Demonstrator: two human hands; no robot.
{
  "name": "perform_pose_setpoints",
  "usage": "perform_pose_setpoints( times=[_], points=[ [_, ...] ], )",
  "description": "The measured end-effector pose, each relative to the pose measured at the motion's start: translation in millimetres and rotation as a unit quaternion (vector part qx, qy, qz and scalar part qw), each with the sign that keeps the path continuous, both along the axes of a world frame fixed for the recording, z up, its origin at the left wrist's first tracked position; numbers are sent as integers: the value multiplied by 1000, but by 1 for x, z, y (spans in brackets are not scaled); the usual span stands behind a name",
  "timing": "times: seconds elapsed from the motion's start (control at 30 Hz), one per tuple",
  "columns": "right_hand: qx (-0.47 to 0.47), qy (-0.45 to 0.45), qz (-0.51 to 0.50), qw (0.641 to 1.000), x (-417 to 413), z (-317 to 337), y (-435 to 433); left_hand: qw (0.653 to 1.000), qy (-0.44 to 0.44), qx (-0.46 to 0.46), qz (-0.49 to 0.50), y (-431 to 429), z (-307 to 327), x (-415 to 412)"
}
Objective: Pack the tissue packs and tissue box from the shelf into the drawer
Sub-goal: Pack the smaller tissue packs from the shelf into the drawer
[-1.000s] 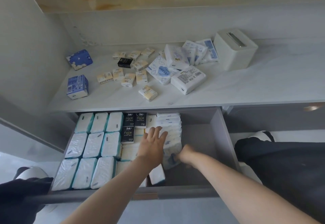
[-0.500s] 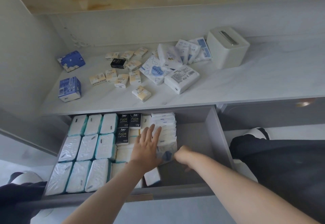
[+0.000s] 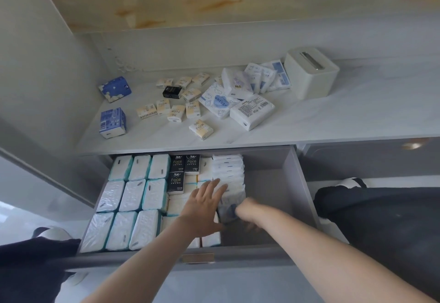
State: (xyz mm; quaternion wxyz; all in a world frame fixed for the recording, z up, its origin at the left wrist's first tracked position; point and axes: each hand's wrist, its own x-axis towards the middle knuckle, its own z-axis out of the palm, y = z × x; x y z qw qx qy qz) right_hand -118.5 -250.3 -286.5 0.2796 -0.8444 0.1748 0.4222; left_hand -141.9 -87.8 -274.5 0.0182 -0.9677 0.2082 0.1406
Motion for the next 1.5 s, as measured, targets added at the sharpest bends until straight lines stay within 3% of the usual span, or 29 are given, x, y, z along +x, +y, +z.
perform_pose_setpoints(
  times=[0.07,0.17,0.23,0.33,0.43,0.53,0.63,0.8,0.97,1.07,1.2,1.27,1.43,1.5],
  points=[
    [-34,-60,-87,994,4,2,-8,1000,-15,6,10,-11,5,5],
    [100,-98,-139,980,4,3,-15,999,-15,25,39,-25,8,16],
    [138,-89,-93,982,2,7,-15,998,5,9,55,-26,6,25],
    [110,-106,-33,988,6,5,-14,999,25,8,38,-23,7,32],
    [27,-159,12,987,11,12,-20,999,25,-13,37,-18,19,36],
    [-74,-263,41,961,14,32,-21,999,12,-35,38,-8,36,41],
    [-47,-370,59,926,18,58,-8,997,3,-64,51,10,60,48],
    [32,-457,137,878,41,99,32,994,-46,-68,78,56,103,64],
    [32,-465,215,858,86,122,84,986,-85,-44,139,124,129,87],
    [-33,-461,247,852,119,128,115,980,-87,-49,175,167,130,95],
    [-121,-377,215,893,153,124,144,978,-103,33,179,205,123,123],
    [-128,-330,214,910,165,114,154,969,-108,25,222,214,124,144],
    [-155,-388,304,856,206,103,174,958,-27,-22,285,238,100,184],
    [-142,-395,312,853,228,105,186,957,-34,-54,282,248,90,195]
  ],
)
